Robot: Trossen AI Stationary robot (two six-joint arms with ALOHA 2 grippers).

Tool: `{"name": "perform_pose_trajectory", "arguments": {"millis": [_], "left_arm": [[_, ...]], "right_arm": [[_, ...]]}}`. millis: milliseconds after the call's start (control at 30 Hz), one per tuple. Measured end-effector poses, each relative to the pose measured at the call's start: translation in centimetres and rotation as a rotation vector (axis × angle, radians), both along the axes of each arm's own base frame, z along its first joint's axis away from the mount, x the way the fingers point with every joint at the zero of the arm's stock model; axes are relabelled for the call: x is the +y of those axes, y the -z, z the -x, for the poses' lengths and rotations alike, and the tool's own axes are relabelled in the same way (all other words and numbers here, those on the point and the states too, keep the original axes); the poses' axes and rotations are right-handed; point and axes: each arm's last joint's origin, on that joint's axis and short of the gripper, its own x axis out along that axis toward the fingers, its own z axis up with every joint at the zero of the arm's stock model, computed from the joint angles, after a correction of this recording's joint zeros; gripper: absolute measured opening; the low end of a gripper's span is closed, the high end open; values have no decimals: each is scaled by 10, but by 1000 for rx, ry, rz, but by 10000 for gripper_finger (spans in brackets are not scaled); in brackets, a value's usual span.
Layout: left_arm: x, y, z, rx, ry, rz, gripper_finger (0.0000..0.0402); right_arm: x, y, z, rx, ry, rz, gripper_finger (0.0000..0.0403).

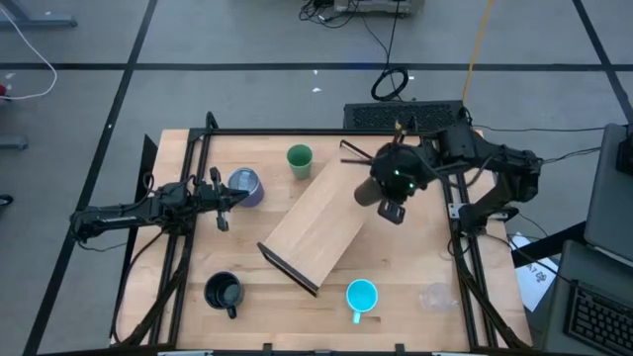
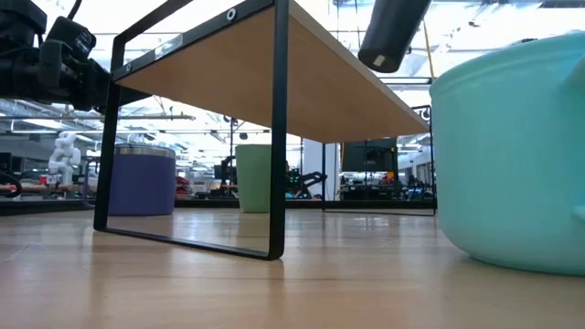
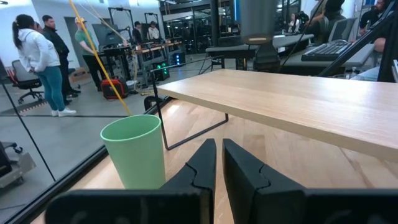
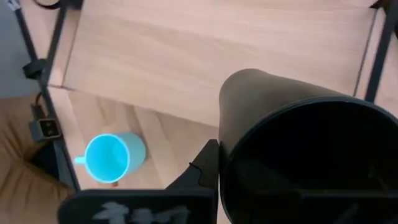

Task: Stack small to large cups/mugs on shelf
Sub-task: Put the black cup on the shelf

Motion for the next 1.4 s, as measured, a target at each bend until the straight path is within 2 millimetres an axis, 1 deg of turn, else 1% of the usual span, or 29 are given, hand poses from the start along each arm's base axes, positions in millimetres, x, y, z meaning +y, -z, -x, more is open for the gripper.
{"name": "perform_pose_trajectory", "arguments": {"millis": [300, 533, 800, 1067, 1400], "left_arm": [[0, 0, 0, 0, 0, 0, 31], [0, 0, 0, 0, 0, 0, 31], [0, 0, 0, 0, 0, 0, 31], [0, 0, 0, 0, 0, 0, 31], [0, 0, 0, 0, 0, 2, 31]], "right_arm": [[-35, 11, -14, 45, 80, -33, 0], [-52, 21, -24, 79, 75, -42, 0], [-55, 22, -25, 82, 47, -27, 4], [-55, 37, -27, 145, 27, -29, 5], [-57, 38, -27, 146, 5, -17, 6]]}}
